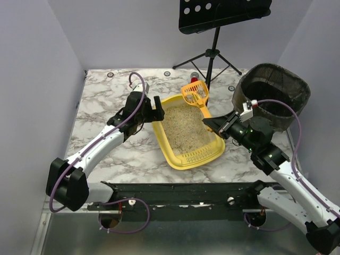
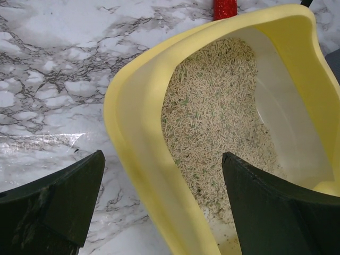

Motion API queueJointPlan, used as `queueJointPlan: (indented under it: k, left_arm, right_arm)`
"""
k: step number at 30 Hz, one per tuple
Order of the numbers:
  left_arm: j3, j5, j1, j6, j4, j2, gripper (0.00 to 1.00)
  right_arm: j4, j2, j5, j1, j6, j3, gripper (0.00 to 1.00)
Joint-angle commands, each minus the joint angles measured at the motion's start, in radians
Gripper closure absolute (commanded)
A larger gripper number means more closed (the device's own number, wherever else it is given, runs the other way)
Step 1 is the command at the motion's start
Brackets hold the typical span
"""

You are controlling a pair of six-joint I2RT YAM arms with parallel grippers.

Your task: Clean the litter box

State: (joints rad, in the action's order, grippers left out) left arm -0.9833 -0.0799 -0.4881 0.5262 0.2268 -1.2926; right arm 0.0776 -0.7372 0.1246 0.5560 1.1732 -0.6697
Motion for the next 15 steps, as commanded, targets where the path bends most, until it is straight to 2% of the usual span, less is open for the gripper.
queueJointPlan:
  k: [1, 7, 15]
  left_arm:
    - [-0.003, -0.012, -0.021, 0.031, 0.019, -0.030, 0.01]
    - [0.009, 0.000, -0.050, 0.028, 0.009, -0.051, 0.01]
    - [0.041, 0.026, -0.067, 0.038, -0.023, -0.042, 0.01]
  right_arm:
    - [0.022, -0.030, -0.013, -0.004, -0.038, -0.097, 0.99]
    - [0.034, -0.016, -0.057, -0.005, -0.063, -0.175, 0.99]
    - [0.241, -0.028, -0.261, -0.010, -0.139, -0.381, 0.99]
